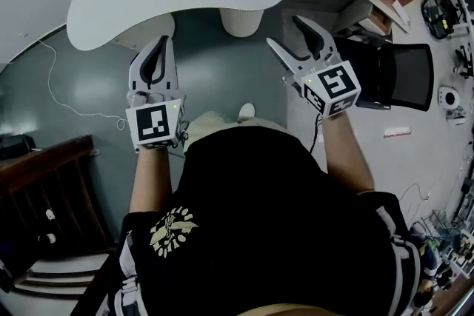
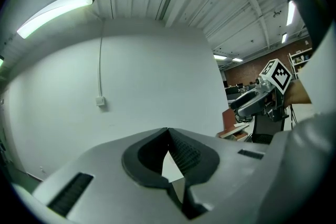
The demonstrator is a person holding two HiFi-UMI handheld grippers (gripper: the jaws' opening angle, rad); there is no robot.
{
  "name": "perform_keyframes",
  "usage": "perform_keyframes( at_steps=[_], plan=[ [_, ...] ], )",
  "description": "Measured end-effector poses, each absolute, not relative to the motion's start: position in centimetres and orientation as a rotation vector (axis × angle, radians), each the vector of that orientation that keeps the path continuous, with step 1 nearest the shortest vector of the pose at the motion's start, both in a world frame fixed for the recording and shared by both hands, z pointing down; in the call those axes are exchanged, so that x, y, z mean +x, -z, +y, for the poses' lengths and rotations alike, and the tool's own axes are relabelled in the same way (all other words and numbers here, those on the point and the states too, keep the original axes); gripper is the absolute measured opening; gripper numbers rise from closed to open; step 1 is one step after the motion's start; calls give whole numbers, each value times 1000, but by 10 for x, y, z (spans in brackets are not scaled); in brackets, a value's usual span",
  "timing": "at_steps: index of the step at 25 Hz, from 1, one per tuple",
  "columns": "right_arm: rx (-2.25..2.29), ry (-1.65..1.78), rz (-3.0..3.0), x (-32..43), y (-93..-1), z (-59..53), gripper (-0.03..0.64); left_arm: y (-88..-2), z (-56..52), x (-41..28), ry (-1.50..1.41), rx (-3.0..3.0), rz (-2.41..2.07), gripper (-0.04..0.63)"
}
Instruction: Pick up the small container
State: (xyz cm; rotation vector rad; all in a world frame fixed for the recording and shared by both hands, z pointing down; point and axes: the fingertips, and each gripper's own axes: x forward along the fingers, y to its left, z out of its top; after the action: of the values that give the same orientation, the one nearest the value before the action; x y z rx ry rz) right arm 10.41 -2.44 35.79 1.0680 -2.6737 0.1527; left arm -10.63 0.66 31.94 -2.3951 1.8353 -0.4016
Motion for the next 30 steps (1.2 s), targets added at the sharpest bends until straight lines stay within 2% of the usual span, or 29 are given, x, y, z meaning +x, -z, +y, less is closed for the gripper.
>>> perform_keyframes(
  at_steps=[20, 30],
  plan=[
    [1093, -179, -2651, 87, -361, -108, 284, -321, -96, -101, 356, -2472, 1733, 21],
    [1071, -214, -2640, 55, -373, -159, 284, -338, -144, -133, 438, -2484, 1747, 21]
  ],
)
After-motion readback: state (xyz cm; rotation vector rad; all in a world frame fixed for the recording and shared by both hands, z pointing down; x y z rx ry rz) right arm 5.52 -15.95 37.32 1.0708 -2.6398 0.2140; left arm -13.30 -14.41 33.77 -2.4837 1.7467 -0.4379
